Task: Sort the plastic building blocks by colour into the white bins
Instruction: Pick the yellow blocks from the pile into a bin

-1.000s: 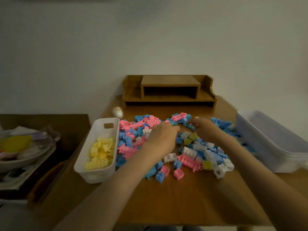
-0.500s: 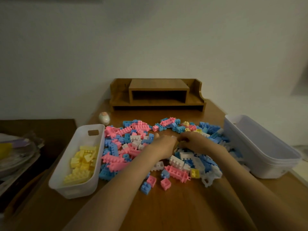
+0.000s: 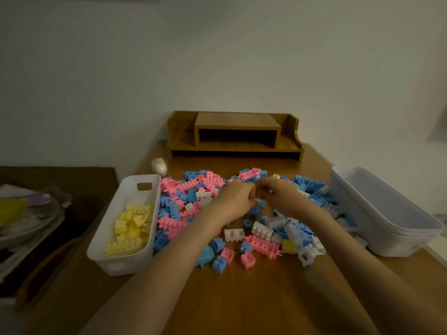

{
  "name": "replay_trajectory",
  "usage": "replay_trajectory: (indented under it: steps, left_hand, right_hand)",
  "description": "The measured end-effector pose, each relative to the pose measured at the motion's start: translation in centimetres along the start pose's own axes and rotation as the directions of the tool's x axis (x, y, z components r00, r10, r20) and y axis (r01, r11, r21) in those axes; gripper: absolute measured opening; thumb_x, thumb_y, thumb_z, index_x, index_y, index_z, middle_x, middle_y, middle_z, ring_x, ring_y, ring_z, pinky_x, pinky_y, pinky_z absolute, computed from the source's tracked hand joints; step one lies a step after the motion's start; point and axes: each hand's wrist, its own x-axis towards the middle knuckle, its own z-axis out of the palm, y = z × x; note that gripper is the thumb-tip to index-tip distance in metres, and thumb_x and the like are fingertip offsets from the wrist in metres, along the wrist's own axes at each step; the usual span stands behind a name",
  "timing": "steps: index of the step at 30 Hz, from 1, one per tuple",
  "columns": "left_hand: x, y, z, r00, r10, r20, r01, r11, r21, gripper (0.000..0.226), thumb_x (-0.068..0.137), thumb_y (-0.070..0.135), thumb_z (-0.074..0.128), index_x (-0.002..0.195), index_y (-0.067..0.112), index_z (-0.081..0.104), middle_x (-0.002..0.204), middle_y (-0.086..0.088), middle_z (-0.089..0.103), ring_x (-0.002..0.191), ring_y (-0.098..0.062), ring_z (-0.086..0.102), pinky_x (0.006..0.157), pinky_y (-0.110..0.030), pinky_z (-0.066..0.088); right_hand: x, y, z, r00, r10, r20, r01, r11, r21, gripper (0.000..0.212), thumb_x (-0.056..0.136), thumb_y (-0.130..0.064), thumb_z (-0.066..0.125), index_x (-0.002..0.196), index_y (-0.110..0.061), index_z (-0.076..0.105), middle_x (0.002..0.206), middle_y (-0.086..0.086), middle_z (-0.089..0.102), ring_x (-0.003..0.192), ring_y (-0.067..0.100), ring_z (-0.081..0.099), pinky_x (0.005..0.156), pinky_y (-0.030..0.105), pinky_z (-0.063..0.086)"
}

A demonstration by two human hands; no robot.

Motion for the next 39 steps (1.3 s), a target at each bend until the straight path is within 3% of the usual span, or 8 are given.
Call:
replay_trajectory:
  steps: [6,11,16,20,24,28,31,39]
  left_hand:
    - [-2.7,-0.3,-3.8,1.0,-0.02,-0.008,0.02,1.0,0.001,0.012,0.091,0.027,0.061,0.094,0.016,0.057,0.099,0.001,0.042,0.079,-0.014,0.051,0.057,-0.021,0.036]
    - [-6.3,-3.2,-8.4,0.989,-0.121,-0.087,0.131,0.984,0.123,0.016,0.085,0.032,0.067,0.082,0.02,0.058,0.089,0.002,0.056,0.086,-0.015,0.053,0.066,-0.029,0.04]
    - [-10.2,-8.1,-10.8,0.932,-0.336,-0.135,0.363,0.861,0.357,0.024,0.09,0.024,0.058,0.107,0.008,0.062,0.114,-0.013,0.062,0.106,-0.028,0.057,0.079,-0.029,0.042]
    - [-12.7,-10.9,-11.7,0.882,-0.471,-0.028,0.446,0.812,0.376,0.024,0.092,0.03,0.056,0.109,0.014,0.062,0.112,-0.005,0.061,0.102,-0.02,0.056,0.075,-0.027,0.039]
    - [-13.8,-12.8,-11.0,0.851,-0.519,0.078,0.436,0.782,0.445,0.02,0.096,0.038,0.044,0.11,0.033,0.057,0.116,0.0,0.049,0.116,-0.022,0.04,0.088,-0.037,0.032]
    - [-13.9,-13.4,-10.9,0.875,-0.482,0.054,0.417,0.805,0.422,0.032,0.101,0.022,0.037,0.126,0.033,0.054,0.151,0.002,0.03,0.135,-0.026,0.026,0.105,-0.043,0.027]
    - [-13.4,-12.2,-11.2,0.91,-0.409,-0.074,0.409,0.85,0.332,0.033,0.099,0.015,0.041,0.128,0.025,0.053,0.146,-0.002,0.036,0.131,-0.024,0.036,0.102,-0.036,0.035]
    - [-9.1,-6.4,-6.4,0.966,-0.207,-0.156,0.244,0.927,0.284,0.028,0.095,0.013,0.047,0.122,0.012,0.051,0.122,-0.009,0.052,0.11,-0.026,0.052,0.089,-0.037,0.046]
  right_hand:
    - [-0.2,-2.5,-0.3,0.995,-0.094,-0.043,0.099,0.983,0.157,0.016,0.095,-0.009,0.046,0.093,-0.018,0.06,0.092,-0.009,0.059,0.087,0.003,0.055,0.072,0.013,0.042]
    - [1.0,-6.4,1.2,0.977,-0.155,-0.143,0.187,0.951,0.248,0.024,0.091,-0.01,0.056,0.114,-0.016,0.054,0.096,-0.014,0.056,0.086,-0.004,0.055,0.072,0.007,0.044]
    - [1.4,-11.8,5.5,0.976,-0.16,-0.146,0.209,0.875,0.437,0.044,0.081,-0.007,0.069,0.116,-0.017,0.044,0.083,-0.003,0.054,0.079,0.011,0.057,0.073,0.022,0.048]
    - [1.0,-15.9,9.3,0.968,-0.24,-0.076,0.242,0.807,0.539,0.046,0.083,-0.007,0.067,0.116,-0.023,0.039,0.085,0.004,0.052,0.08,0.019,0.057,0.073,0.03,0.051]
    - [1.7,-17.3,11.2,0.949,-0.296,0.107,0.235,0.893,0.383,0.041,0.087,-0.011,0.061,0.122,-0.017,0.041,0.1,0.003,0.056,0.092,0.02,0.057,0.081,0.035,0.052]
    - [2.2,-16.5,11.8,0.942,-0.274,0.195,0.227,0.946,0.23,0.034,0.093,-0.024,0.053,0.126,-0.021,0.045,0.125,-0.003,0.055,0.11,0.017,0.054,0.092,0.029,0.046]
    - [1.9,-15.6,11.0,0.949,-0.285,0.137,0.244,0.936,0.255,0.034,0.094,-0.024,0.052,0.128,-0.022,0.046,0.128,-0.006,0.051,0.112,0.009,0.049,0.088,0.019,0.038]
    - [1.1,-9.3,7.0,0.99,-0.139,-0.035,0.143,0.979,0.149,0.027,0.083,0.001,0.06,0.095,-0.017,0.045,0.081,-0.005,0.052,0.077,0.014,0.052,0.061,0.018,0.039]
